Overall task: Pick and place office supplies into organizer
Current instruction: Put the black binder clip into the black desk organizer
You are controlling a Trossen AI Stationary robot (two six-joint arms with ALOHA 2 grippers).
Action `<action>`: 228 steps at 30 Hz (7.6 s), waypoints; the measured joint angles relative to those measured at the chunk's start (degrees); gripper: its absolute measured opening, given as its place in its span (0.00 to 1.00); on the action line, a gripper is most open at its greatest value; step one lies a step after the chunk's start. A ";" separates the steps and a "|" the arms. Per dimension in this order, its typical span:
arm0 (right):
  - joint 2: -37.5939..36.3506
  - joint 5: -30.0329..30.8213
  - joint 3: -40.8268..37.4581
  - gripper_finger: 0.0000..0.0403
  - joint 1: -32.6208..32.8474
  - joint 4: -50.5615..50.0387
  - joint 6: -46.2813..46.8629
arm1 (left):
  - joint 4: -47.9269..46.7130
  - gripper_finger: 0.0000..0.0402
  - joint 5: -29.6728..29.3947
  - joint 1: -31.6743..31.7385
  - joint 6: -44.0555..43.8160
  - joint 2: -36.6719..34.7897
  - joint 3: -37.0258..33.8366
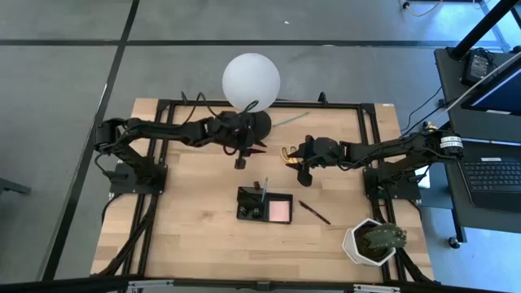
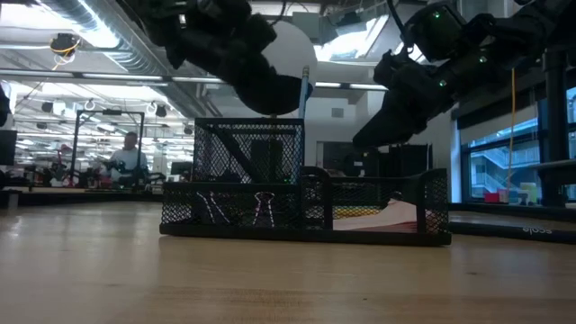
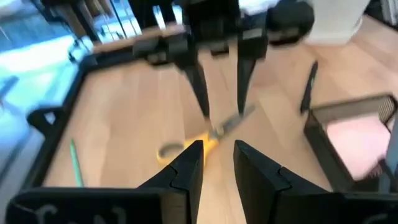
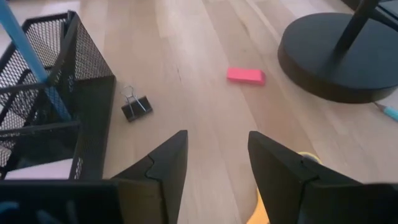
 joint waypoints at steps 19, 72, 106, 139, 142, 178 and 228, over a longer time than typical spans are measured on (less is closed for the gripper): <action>0.02 0.00 0.00 0.42 0.00 -0.74 -0.60 | -24.42 0.21 -7.42 -4.79 43.33 0.00 0.00; 0.05 3.06 0.00 0.42 -0.02 0.09 1.86 | -15.42 0.40 -11.06 -15.08 57.82 13.26 0.07; 0.05 3.04 0.00 0.42 0.00 -0.04 1.90 | -13.26 0.23 -12.48 -14.42 48.87 14.67 0.00; 0.05 3.04 0.00 0.42 0.00 -0.35 2.97 | -11.58 0.14 -8.60 -14.81 43.54 14.86 -0.11; 0.05 3.04 0.00 0.42 0.00 -0.34 2.80 | -11.64 0.14 -8.32 -14.80 43.52 14.84 -0.11; 0.05 3.04 0.02 0.42 0.02 -1.33 3.16 | -17.13 0.01 -28.20 -17.14 27.14 6.69 -0.06; 0.05 3.03 0.02 0.42 0.09 -1.31 4.89 | -14.47 0.01 -30.19 -38.04 -13.94 9.59 0.00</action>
